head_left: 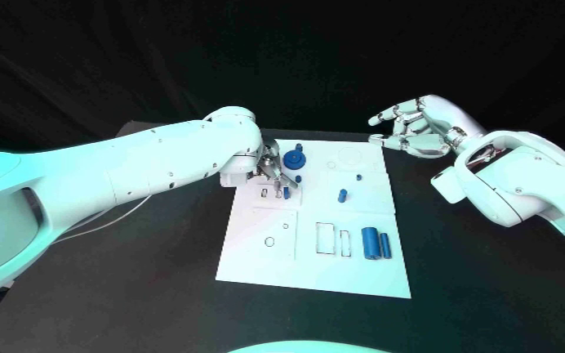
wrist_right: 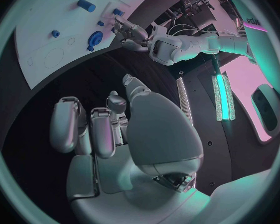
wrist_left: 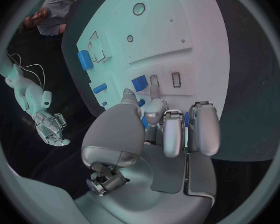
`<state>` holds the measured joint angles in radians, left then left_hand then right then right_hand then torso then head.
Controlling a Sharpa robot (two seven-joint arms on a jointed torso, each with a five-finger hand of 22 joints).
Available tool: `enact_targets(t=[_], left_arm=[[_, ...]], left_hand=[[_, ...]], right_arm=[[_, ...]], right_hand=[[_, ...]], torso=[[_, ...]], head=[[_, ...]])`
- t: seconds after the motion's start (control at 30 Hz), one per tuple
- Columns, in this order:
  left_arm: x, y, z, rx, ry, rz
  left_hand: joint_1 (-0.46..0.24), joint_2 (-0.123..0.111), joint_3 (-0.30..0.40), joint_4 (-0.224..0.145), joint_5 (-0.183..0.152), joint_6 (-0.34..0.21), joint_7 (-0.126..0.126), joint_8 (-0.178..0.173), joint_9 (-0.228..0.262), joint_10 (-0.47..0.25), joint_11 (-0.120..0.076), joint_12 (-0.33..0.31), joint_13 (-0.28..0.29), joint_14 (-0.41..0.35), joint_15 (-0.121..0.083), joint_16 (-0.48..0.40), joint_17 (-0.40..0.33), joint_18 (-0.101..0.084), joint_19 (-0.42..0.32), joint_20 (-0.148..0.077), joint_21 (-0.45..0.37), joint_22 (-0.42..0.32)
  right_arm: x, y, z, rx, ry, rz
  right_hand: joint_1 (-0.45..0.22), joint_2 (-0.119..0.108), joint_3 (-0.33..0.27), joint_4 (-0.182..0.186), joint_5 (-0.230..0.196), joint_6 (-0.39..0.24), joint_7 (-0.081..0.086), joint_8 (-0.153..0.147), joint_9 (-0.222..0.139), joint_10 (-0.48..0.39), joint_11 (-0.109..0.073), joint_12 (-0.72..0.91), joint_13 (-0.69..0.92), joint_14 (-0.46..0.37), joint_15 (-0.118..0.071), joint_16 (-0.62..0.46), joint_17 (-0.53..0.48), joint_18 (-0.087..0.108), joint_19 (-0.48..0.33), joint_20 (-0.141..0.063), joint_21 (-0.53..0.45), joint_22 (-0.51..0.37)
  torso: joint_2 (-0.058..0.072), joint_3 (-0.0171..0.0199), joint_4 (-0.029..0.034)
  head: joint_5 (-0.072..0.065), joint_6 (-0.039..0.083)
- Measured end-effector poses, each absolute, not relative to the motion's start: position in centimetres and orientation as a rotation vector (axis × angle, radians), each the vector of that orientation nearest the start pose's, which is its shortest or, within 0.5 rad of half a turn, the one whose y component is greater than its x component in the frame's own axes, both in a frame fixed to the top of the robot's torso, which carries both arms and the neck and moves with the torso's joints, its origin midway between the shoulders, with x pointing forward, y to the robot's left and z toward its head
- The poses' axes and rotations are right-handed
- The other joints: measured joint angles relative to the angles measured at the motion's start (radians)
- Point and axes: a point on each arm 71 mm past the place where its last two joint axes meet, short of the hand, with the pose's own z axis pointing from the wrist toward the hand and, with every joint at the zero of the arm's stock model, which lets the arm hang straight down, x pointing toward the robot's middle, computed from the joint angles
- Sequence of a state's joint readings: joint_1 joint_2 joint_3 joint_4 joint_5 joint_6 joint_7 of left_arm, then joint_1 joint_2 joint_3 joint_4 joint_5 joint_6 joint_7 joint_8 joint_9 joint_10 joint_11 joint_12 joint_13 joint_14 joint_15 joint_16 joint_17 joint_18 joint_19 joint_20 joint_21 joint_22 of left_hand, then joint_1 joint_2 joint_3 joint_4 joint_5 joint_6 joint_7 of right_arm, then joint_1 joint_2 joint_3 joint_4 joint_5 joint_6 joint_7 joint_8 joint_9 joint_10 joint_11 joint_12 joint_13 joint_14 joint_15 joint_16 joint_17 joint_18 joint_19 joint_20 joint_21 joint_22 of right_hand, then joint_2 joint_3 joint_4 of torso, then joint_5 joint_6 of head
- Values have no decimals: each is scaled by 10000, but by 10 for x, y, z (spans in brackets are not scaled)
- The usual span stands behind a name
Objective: Assemble the parts on the task board
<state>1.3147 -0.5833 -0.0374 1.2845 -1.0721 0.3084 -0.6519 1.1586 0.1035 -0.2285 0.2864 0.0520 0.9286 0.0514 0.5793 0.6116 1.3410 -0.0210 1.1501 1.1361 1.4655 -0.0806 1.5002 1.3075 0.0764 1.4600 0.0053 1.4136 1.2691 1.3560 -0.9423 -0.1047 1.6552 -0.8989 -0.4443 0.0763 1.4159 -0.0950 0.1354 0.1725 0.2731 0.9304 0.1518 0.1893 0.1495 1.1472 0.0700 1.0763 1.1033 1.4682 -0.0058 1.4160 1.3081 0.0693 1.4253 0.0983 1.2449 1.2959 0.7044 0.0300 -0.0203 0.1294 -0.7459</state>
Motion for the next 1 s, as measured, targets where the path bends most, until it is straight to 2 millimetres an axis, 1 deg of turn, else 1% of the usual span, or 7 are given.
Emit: enact_targets(t=[0.07,0.13,0.2,0.27,0.7,0.87,1.0], left_arm=[[529,158,-190,-759,23903,-2449],[529,158,-190,-730,23935,-2454],[529,157,-190,-700,23974,-2466],[528,157,-190,-667,24010,-2481],[526,152,-191,-567,24209,-2621],[526,152,-191,-586,24235,-2655],[526,152,-191,-634,24255,-2692]], left_hand=[[96,64,43,-43,0,-35,-35,0,30,0,0,0,0,0,0,0,0,1,0,0,0,20],[192,27,83,-76,0,-36,-36,0,63,0,0,0,0,0,0,0,0,2,0,0,0,51],[259,72,150,-63,0,-36,-36,0,85,0,0,0,0,0,1,0,0,2,0,0,39,79],[315,60,166,-79,0,-36,-36,0,96,0,0,0,4,0,0,0,0,-145,-1,0,39,104],[320,55,193,-52,0,-35,-36,0,110,0,0,0,31,0,1,0,-1,-144,-1,0,79,146],[488,138,317,-82,0,-60,-11,0,148,0,0,0,30,0,1,0,-1,-145,-1,0,79,164],[898,361,723,-160,0,-116,-31,0,204,-23,-23,0,30,-1,1,0,-1,-145,-1,1,117,201]], right_arm=[[477,-214,-119,2431,15387,10107],[477,-214,-119,2432,15394,10102],[477,-213,-119,2431,15401,10102],[478,-213,-119,2429,15406,10101],[478,-212,-120,2411,15463,10104],[478,-212,-120,2407,15490,10104],[479,-212,-120,2403,15509,10103]], right_hand=[[0,0,0,0,41,0,0,0,0,1,0,0,0,0,0,0,0,0,0,0,0,0],[0,0,0,0,59,-9,9,0,-9,1,1,0,-6,0,0,0,-1,0,0,0,0,0],[0,0,0,0,59,-33,31,0,-12,1,2,0,-13,0,0,0,-1,0,0,0,0,0],[0,0,0,0,79,-34,31,0,-12,2,2,0,-13,0,0,0,-1,0,0,0,0,0],[0,0,0,0,116,-35,30,0,-23,16,16,0,-12,0,0,1,-2,-1,0,0,0,1],[0,0,0,0,116,-35,30,0,-23,16,17,0,-12,0,0,1,-2,0,0,0,0,1],[0,0,0,0,116,-36,29,0,-23,17,17,0,-12,0,0,1,-3,0,0,0,0,1]], torso=[[0,0,0],[1,0,1],[0,-1,1],[0,-1,0],[6,6,2],[8,6,5],[8,8,4]], head=[[0,-6],[1,-10],[6,-12],[8,-12],[-12,-19],[-21,-18],[-22,-18]])
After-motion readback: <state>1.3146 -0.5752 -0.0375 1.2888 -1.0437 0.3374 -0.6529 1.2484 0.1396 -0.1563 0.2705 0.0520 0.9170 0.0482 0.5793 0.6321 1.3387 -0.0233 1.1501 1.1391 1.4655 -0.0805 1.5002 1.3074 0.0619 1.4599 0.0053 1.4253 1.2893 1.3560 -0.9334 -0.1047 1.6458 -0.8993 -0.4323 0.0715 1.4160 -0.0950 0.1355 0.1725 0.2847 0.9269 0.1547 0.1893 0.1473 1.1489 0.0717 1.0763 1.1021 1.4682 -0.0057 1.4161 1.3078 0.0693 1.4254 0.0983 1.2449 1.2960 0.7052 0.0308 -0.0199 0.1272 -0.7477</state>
